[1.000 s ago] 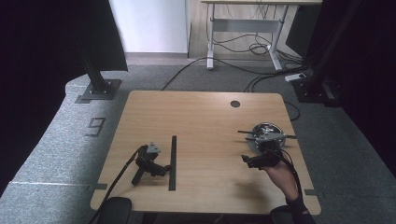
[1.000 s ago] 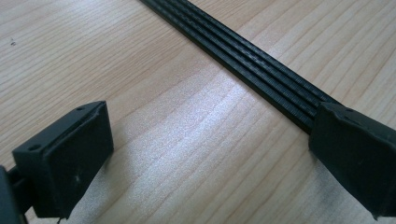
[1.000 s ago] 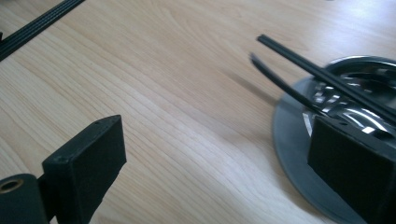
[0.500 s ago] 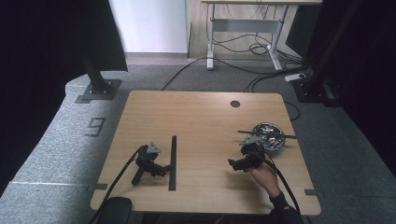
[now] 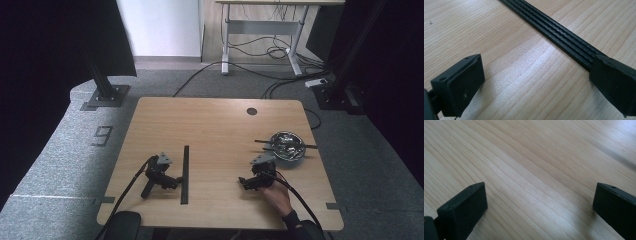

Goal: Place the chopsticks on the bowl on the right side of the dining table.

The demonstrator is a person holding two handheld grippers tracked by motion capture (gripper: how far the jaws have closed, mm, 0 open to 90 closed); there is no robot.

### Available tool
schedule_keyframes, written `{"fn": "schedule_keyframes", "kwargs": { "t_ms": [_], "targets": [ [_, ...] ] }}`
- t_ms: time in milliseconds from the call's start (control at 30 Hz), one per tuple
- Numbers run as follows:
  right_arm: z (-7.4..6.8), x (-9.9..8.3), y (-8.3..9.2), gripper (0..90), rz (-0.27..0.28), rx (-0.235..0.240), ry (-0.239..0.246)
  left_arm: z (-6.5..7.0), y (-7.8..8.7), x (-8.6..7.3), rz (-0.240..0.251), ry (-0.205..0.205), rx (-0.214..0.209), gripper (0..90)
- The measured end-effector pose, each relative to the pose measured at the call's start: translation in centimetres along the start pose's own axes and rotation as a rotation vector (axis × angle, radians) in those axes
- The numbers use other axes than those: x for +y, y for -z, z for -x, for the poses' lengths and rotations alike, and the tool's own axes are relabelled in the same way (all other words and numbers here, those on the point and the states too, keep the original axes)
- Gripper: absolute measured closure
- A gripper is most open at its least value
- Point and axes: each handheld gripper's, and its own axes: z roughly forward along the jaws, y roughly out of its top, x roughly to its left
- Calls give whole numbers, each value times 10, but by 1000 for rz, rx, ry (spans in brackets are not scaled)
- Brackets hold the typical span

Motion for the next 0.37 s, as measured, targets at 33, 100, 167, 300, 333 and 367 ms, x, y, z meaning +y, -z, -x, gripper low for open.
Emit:
{"fn": "schedule_keyframes", "kwargs": {
  "t_ms": [33, 100, 167, 300, 333, 367],
  "targets": [
    [0, -1, -1, 0, 13, 11, -12, 0, 0, 0, 0, 0, 0, 0],
    [0, -1, -2, 0, 11, 16, -17, 0, 0, 0, 0, 0, 0, 0],
    [0, -1, -2, 0, 10, 16, -16, 0, 0, 0, 2, 2, 0, 0],
    [0, -1, -2, 0, 10, 16, -16, 0, 0, 0, 2, 2, -1, 0],
    [0, -1, -2, 0, 10, 16, -16, 0, 0, 0, 2, 2, 0, 0],
    [0, -1, -2, 0, 10, 16, -16, 0, 0, 0, 2, 2, 0, 0]
  ]
}}
